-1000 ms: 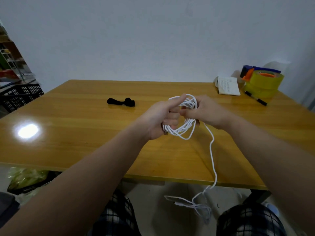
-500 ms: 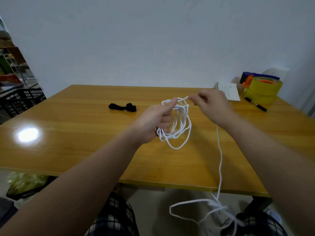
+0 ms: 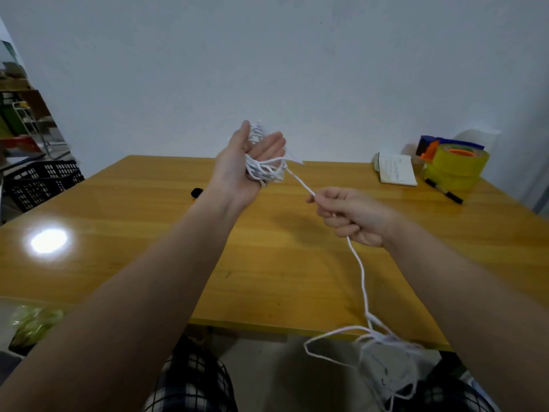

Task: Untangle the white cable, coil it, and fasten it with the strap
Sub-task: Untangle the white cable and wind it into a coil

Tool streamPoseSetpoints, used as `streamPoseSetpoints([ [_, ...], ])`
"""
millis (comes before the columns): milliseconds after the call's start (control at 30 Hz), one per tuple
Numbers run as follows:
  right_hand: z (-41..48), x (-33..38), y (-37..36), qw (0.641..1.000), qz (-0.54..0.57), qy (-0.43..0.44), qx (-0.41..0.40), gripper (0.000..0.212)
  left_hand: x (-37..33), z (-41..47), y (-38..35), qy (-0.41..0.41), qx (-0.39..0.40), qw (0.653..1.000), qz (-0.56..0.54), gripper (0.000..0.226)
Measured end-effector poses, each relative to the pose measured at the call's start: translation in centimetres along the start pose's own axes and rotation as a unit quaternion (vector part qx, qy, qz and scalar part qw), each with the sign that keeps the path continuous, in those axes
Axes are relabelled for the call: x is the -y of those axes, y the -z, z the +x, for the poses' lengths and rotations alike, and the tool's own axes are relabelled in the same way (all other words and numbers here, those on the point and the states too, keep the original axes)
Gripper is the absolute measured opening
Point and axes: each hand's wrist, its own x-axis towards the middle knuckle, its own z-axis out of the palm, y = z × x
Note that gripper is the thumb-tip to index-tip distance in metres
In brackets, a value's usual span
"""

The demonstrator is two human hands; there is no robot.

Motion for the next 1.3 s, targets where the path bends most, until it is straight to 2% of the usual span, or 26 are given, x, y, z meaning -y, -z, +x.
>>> streamPoseSetpoints([
  [33, -0.3, -0.3, 0.5, 0.999, -0.031, -0.011, -0.011, 0.011, -0.5, 0.5, 0.7, -0.018, -0.025, 0.999, -0.005, 0.044],
  [100, -0.5, -0.7, 1.5, 0.989, -0.115, 0.012, -0.098, 0.015, -1.0, 1.2, 2.0, -0.041, -0.061, 0.997, 0.028, 0.052],
  [167, -0.4, -0.4, 1.9, 0.942, -0.247, 0.088, -0.211, 0.017, -0.2, 1.1, 2.8, -0.035, -0.072, 0.99, 0.117, 0.05],
  [200, -0.3, -0.1, 1.7, 0.895, -0.355, 0.119, -0.242, 0.018, 0.5, 1.1, 3.1, -0.031, -0.073, 0.984, 0.161, 0.047],
  [233, -0.2, 0.1, 1.3, 0.833, -0.482, 0.128, -0.239, 0.019, 1.2, 1.1, 3.2, -0.029, -0.071, 0.979, 0.19, 0.046],
  [300, -0.2, 0.4, 0.0, 0.699, -0.677, 0.132, -0.188, 0.022, 2.3, 1.1, 3.0, -0.024, -0.056, 0.975, 0.215, 0.049],
  [333, -0.3, 0.5, -0.6, 0.657, -0.72, 0.152, -0.164, 0.023, 2.7, 1.1, 2.8, -0.024, -0.051, 0.972, 0.229, 0.051],
  [400, -0.4, 1.1, -1.8, 0.621, -0.744, 0.216, -0.119, 0.022, 3.0, 1.3, 2.6, -0.039, -0.055, 0.958, 0.278, 0.042],
  [467, -0.1, 1.7, -2.3, 0.618, -0.724, 0.295, -0.082, 0.019, 3.4, 1.5, 2.4, -0.049, -0.048, 0.937, 0.343, 0.012],
  [533, 0.2, 2.4, -2.2, 0.635, -0.694, 0.33, -0.08, 0.019, 3.6, 1.2, 1.9, -0.046, -0.032, 0.914, 0.403, 0.018],
  [600, 0.1, 3.0, -2.1, 0.665, -0.663, 0.33, -0.096, 0.022, 4.0, 0.9, 1.7, -0.038, -0.009, 0.899, 0.436, 0.045],
  [633, 0.1, 3.2, -2.2, 0.675, -0.652, 0.33, -0.104, 0.022, 4.2, 0.8, 1.6, -0.039, 0.017, 0.895, 0.444, 0.049],
  [733, 0.2, 3.6, -2.0, 0.705, -0.627, 0.315, -0.109, 0.016, 4.8, 0.7, 1.8, -0.045, 0.098, 0.891, 0.442, 0.02],
  [767, 0.3, 3.7, -2.0, 0.722, -0.612, 0.308, -0.098, 0.015, 5.0, 0.6, 1.8, -0.048, 0.113, 0.897, 0.425, 0.021],
  [867, -0.1, 3.8, -2.0, 0.814, -0.502, 0.28, -0.079, 0.01, 5.5, 0.3, 1.7, -0.053, 0.128, 0.907, 0.398, 0.024],
  [900, -0.2, 3.7, -2.2, 0.826, -0.482, 0.282, -0.076, 0.008, 5.5, 0.2, 1.5, -0.052, 0.129, 0.903, 0.407, 0.023],
  [967, -0.5, 3.4, -2.5, 0.833, -0.465, 0.293, -0.07, 0.007, 5.6, 0.3, 1.3, -0.048, 0.125, 0.891, 0.434, 0.017],
  [1033, -0.6, 3.2, -2.8, 0.847, -0.427, 0.308, -0.07, 0.008, 5.4, 0.4, 1.3, -0.033, 0.127, 0.886, 0.445, 0.027],
  [1100, -0.5, 3.3, -2.4, 0.855, -0.392, 0.32, -0.113, 0.012, 5.0, 0.2, 1.3, -0.008, 0.152, 0.896, 0.417, 0.03],
  [1200, -0.4, 3.3, -0.9, 0.838, -0.421, 0.282, -0.201, 0.041, 4.8, -1.2, 1.2, 0.088, 0.231, 0.908, 0.338, 0.034],
  [1300, -0.7, 3.3, -0.3, 0.837, -0.481, 0.203, -0.162, 0.045, 4.5, -2.0, 1.5, 0.113, 0.264, 0.851, 0.44, 0.038],
])
